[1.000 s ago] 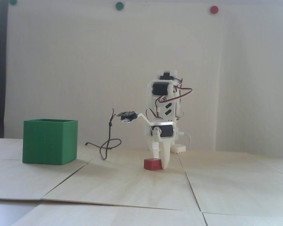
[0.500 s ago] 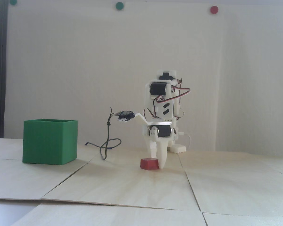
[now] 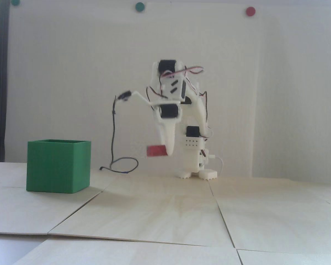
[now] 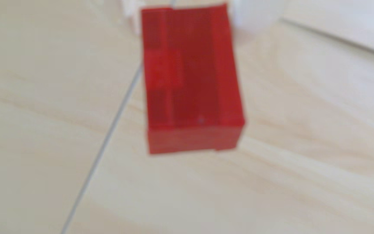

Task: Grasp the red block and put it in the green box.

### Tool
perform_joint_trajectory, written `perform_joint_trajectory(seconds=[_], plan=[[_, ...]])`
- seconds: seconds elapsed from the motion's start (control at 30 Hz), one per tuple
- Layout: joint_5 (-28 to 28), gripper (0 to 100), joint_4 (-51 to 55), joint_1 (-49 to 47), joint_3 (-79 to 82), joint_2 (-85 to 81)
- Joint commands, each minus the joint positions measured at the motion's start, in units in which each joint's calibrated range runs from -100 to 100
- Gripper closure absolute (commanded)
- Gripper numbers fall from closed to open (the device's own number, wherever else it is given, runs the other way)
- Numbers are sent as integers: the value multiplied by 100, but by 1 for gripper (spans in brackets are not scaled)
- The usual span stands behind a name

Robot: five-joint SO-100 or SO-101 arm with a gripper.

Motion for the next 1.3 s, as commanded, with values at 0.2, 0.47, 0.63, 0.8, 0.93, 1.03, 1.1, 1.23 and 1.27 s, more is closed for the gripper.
perform_joint_trajectory(seconds=[0.2, 0.47, 0.63, 0.8, 0.93, 1.03, 1.1, 1.23, 1.27], plan=[[702, 98, -1083, 1623, -3905, -1061], [1020, 98, -2010, 2387, -3000, -1038], [1566, 98, -2010, 2443, -2166, -1038], [1972, 98, -2027, 2371, -1616, -1038], [2238, 98, -2483, 2306, -1208, -1038], [2248, 98, -3511, 2323, -737, -1038], [2248, 98, -4152, 2355, -400, -1038], [2248, 98, -4886, 2540, 44, -1038], [2248, 98, -4936, 2556, 106, -1038]])
